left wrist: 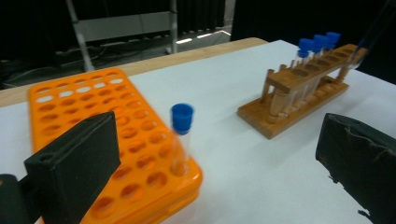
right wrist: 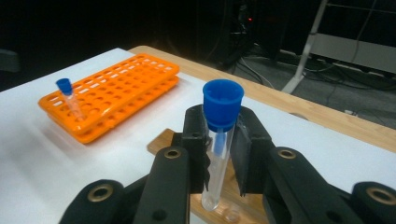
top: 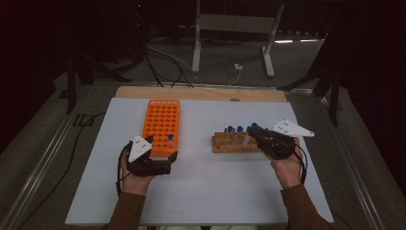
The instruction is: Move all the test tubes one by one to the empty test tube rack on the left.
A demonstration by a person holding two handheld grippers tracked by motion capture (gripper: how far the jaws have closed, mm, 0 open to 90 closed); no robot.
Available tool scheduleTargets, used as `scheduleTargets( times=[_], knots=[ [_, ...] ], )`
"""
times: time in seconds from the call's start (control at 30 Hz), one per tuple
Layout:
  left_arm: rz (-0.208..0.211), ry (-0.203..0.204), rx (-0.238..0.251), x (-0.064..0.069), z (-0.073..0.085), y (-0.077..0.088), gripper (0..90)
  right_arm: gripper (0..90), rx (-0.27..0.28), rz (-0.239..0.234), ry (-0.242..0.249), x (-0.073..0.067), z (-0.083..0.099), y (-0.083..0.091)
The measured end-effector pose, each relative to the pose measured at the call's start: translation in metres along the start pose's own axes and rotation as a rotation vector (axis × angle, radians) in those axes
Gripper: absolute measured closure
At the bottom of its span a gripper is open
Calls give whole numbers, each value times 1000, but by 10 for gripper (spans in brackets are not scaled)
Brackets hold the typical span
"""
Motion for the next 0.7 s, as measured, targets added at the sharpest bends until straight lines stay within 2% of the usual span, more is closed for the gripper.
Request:
scheduleTargets(
  times=[0.1, 0.27, 0.7],
  knots=[
    [16, -11, 3, 6, -4, -4, 8, 770, -4, -20, 2, -7, 1, -4],
    [47, -6, 2, 19, -12, -12, 11, 770, -16, -53, 6, -19, 3, -13],
    [146, -66, -3, 56, -29, -40, 45, 770, -22, -116, 30, -45, -6, -26]
  ],
)
Point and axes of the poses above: each handheld gripper's, and its own axes: y roughly backward along the jaws, z roughly out of its underside, x roughly to its right, the point moved 5 cm from there along -y, roughly forward along the jaws, and after that the axes turned 1 degree about y, right-handed, at the moved point
